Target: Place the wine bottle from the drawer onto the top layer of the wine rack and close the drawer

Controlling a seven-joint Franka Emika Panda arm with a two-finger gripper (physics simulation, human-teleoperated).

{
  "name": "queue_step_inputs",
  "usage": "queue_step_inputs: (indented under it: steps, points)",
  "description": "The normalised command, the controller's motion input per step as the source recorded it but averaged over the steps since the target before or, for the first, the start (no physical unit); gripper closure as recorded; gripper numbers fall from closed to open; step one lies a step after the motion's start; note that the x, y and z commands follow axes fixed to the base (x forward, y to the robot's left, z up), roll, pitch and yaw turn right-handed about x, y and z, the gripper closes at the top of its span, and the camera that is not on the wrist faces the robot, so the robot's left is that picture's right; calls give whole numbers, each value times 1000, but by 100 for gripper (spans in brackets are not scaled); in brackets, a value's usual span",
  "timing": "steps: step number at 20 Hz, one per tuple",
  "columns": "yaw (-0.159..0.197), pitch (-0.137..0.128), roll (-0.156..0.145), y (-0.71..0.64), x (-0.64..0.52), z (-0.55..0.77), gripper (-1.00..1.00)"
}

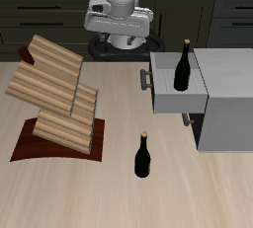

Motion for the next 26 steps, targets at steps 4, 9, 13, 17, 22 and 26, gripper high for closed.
queue_step_inputs:
  steps: [4,9,13,17,22,26]
  points:
    - [-8,18,7,-14,52,94,-100]
    - [24,-26,25,116,-15,51,-100]
    - [21,-5,9,124,25,-7,-100]
    - [41,-24,29,345,-28,2,-100]
    - [46,-16,19,325,-13,-14,-100]
    - [36,-7,80,612,-45,-54,-100]
